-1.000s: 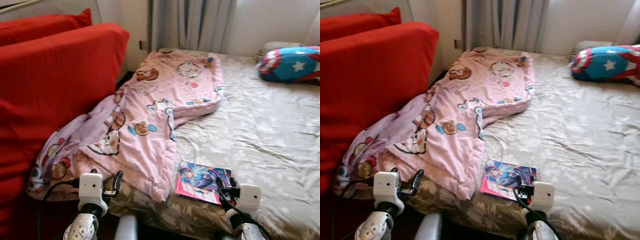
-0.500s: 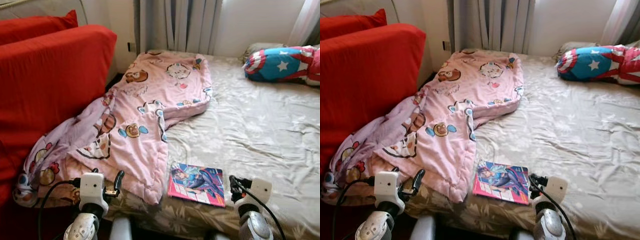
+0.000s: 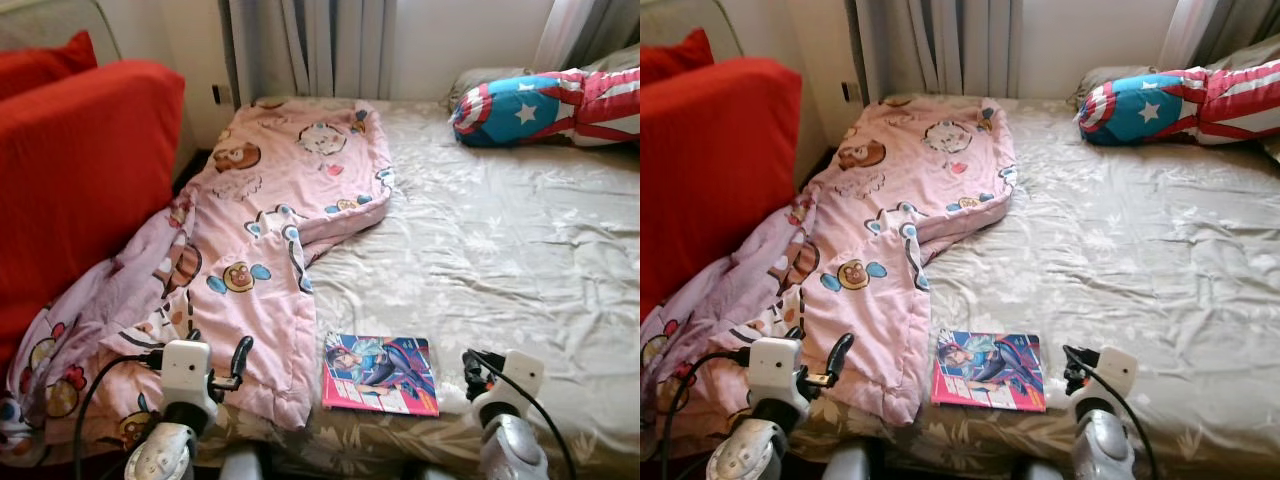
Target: Clean up the room
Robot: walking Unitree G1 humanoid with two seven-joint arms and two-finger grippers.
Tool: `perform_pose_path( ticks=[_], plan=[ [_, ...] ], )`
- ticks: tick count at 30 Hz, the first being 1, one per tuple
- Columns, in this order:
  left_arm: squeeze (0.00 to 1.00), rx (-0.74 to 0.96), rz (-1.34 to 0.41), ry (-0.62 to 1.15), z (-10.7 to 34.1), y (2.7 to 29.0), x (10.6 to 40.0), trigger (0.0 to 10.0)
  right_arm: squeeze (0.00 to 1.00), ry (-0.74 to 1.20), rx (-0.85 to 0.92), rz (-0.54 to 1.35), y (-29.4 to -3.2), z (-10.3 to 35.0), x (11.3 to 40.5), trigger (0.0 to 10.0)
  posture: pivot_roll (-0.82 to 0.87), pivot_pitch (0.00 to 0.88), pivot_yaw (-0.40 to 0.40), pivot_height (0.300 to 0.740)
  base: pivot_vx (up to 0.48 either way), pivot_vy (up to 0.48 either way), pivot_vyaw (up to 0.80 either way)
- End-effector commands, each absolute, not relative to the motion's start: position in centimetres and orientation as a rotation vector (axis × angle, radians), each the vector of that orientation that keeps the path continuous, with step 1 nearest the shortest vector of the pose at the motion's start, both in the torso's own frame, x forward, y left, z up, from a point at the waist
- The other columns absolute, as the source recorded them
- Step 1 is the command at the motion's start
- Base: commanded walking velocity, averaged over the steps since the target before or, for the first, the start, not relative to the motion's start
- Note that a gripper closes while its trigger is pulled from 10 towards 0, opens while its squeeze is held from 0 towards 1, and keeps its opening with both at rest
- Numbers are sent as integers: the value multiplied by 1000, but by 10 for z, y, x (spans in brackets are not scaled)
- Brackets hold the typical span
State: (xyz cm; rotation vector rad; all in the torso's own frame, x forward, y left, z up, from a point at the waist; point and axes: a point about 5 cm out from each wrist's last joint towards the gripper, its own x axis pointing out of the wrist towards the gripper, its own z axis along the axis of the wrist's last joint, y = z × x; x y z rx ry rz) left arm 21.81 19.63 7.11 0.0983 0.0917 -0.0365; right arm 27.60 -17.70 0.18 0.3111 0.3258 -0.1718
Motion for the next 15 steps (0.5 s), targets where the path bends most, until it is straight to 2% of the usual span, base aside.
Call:
perform_pose_path(
  ticks=[1, 7, 8, 15],
  plan=[
    [0, 90, -56, 90, 72, 190, 219, 10000, 0, 357, 295, -223, -193, -6, 266, 10000, 101, 49, -5, 587, 0, 0, 0],
    [0, 90, -63, 101, 72, 189, 215, 10000, 0, 437, 371, -257, -195, -17, 262, 10000, 116, 74, 2, 587, 0, 0, 0],
    [0, 94, -66, 105, 72, 189, 213, 10000, 1000, 456, 419, -273, -195, -20, 262, 10000, 120, 86, 4, 587, 0, 0, 0],
    [0, 104, -77, 113, 76, 189, 207, 10000, 1000, 464, 548, -252, -184, -18, 274, 10000, 153, 131, 17, 587, 0, 0, 0]
  ],
)
